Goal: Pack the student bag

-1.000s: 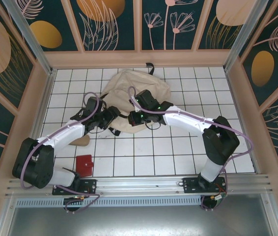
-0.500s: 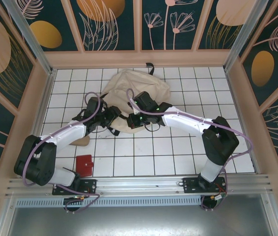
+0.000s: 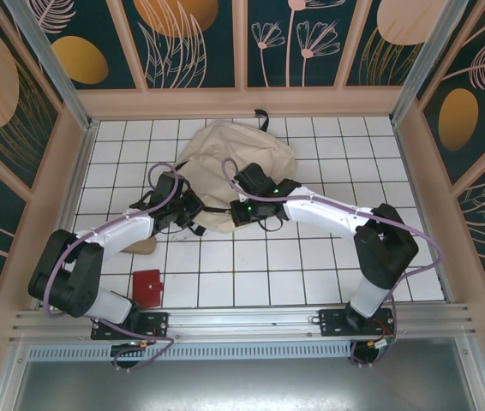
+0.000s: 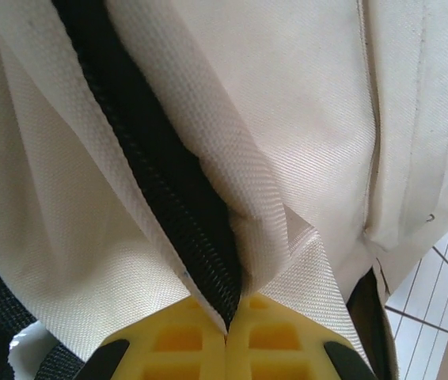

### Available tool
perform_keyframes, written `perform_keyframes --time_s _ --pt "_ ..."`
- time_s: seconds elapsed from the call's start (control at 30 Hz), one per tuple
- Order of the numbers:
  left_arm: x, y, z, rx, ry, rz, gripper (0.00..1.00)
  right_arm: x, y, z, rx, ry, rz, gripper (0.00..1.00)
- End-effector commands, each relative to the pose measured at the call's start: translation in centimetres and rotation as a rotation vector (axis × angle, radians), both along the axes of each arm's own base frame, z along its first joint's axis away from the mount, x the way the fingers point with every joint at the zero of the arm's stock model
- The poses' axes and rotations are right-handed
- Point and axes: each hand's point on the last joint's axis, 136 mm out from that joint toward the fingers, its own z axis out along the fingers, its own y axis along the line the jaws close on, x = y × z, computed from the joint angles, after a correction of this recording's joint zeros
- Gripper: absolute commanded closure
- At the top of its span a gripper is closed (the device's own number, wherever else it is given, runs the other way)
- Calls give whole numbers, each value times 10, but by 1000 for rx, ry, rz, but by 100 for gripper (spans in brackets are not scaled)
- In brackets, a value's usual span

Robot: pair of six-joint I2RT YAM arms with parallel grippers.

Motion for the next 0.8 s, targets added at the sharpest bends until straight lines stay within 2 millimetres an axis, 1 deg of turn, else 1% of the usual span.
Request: perform_keyframes --time_s 0.0,0.07,0.3,0.37,0.47,0.53,0.63,0.7,0.77 --pt "-7 20 -18 103 40 38 100 16 -41 11 -107 -59 -114 100" --pt "-10 25 -22 124 49 52 100 21 -51 9 -140 -65 -148 100" --pt "-15 35 -27 144 58 71 100 42 -87 -1 -253 -91 -271 100" --pt "-15 37 -26 145 54 77 100 48 -96 -4 -272 -94 -303 100" --pt "-14 42 -23 152 49 86 100 53 -101 -7 -278 -92 -323 100" --pt "-14 43 -21 151 44 85 100 52 -96 -8 -259 -83 -305 100" --pt "-11 39 -17 140 31 63 100 38 -64 -2 -138 -59 -172 100" --pt "-9 37 -14 139 22 53 100 21 -35 10 -5 -17 -60 100" --pt "-7 35 -14 132 19 45 100 9 -16 20 95 17 7 100"
